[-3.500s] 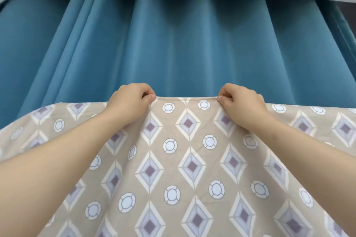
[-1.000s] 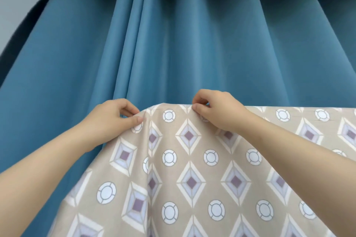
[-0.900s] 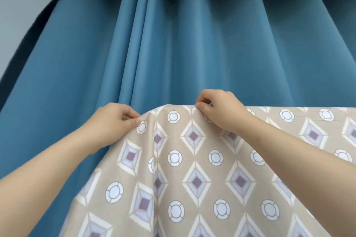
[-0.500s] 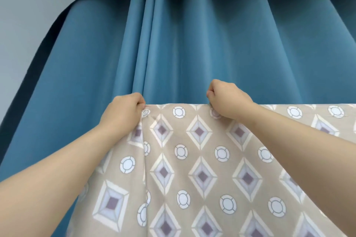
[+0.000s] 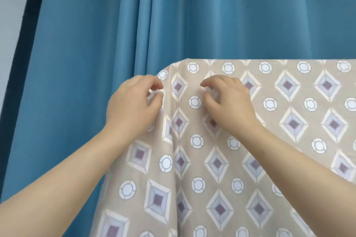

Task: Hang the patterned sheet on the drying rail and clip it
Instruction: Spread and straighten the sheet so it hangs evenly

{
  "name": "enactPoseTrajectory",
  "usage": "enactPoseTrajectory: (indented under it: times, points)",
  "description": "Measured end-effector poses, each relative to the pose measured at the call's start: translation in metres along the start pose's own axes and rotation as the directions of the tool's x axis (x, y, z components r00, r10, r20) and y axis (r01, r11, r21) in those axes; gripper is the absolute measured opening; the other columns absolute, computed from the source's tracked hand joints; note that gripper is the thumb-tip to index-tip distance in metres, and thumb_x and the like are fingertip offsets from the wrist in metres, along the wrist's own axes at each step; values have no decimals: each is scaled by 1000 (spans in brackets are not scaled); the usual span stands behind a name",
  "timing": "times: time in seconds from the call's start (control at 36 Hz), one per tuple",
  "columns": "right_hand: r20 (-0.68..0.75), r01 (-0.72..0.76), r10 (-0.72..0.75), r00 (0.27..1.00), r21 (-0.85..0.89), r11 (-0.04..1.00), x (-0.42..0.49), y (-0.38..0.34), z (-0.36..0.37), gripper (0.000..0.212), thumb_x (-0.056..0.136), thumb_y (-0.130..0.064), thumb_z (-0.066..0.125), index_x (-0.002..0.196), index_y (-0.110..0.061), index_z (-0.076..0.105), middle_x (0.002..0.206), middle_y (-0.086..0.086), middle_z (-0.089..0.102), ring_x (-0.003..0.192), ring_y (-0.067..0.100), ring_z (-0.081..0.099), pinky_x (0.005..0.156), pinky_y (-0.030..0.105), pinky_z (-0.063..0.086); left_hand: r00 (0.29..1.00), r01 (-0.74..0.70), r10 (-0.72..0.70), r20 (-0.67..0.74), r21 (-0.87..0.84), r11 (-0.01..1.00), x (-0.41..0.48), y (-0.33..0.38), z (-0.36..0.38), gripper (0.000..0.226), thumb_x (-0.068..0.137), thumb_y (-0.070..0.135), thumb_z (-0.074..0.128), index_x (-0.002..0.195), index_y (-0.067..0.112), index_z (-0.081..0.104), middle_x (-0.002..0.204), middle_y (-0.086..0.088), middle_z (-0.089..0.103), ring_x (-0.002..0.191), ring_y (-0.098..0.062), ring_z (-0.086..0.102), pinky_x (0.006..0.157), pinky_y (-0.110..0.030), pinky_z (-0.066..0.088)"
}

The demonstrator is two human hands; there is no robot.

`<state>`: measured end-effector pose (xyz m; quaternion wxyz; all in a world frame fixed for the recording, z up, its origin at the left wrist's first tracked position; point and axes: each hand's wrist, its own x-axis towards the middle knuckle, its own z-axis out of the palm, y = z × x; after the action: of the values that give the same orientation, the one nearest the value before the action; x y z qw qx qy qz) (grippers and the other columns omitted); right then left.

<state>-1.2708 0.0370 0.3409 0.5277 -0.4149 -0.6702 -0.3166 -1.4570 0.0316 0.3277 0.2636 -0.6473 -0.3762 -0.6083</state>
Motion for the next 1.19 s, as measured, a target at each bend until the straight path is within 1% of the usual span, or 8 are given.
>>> enactPoseTrajectory:
  times: [0.14,0.42,0.53,0.69,0.92,1.0,1.14,1.19]
  points:
    - [69,-56,49,996,101,993,-55,1,4,37,79,-35,38,105,-25,63,114,-10,60,109,17,46,94,31,32,976,-90,120,183,-166,982,-42,29,13,19,79,33,47,90,25,61,86,15,56,73,-5,51,71,-25,37]
    - [258,-295,240,936,201,934,-187,43,-5,31,78,-33,45,97,-20,66,94,-16,56,95,11,49,86,19,35,837,189,14,548,-312,931,-164,55,56,18,75,40,51,88,32,61,85,17,59,78,-1,57,75,-21,45]
    - [363,-393,314,877,167,904,-249,64,-11,24,81,-27,49,94,-18,67,89,-13,59,94,14,53,82,18,34,765,319,-46,642,-316,893,-221,72,72,15,84,23,63,82,36,55,85,18,58,84,3,54,68,-10,40]
    - [584,-598,432,687,116,793,-360,97,-31,15,87,-16,54,94,-24,64,89,-17,57,93,11,51,76,11,33,572,547,-202,795,-186,816,-324,100,94,30,87,17,59,77,44,49,82,18,58,77,1,56,68,-19,43]
    - [828,-786,495,264,-113,608,-504,124,-54,21,91,-16,51,84,-36,51,95,-17,56,93,9,51,71,10,36,235,704,-373,898,108,702,-463,135,105,30,89,18,57,76,44,49,80,17,58,72,2,55,64,-15,42]
    - [845,-842,525,106,-204,499,-548,127,-60,30,89,-14,51,75,-40,49,90,-15,57,88,10,53,74,19,42,111,743,-423,899,207,636,-514,141,103,29,87,15,59,73,40,51,81,17,59,68,1,54,66,-17,45]
    - [837,-845,542,-70,-339,414,-614,133,-66,27,90,-19,53,72,-38,47,85,-21,56,69,-3,50,62,6,37,-47,771,-459,887,325,548,-585,142,107,33,87,13,59,69,41,56,83,18,63,69,3,54,58,-10,40]
    - [818,-841,561,-127,-389,376,-638,137,-60,25,89,-19,54,72,-37,47,85,-20,56,61,-1,50,61,5,36,-91,779,-477,874,361,513,-613,138,112,40,85,12,58,69,48,57,81,34,59,67,3,52,58,-8,38]
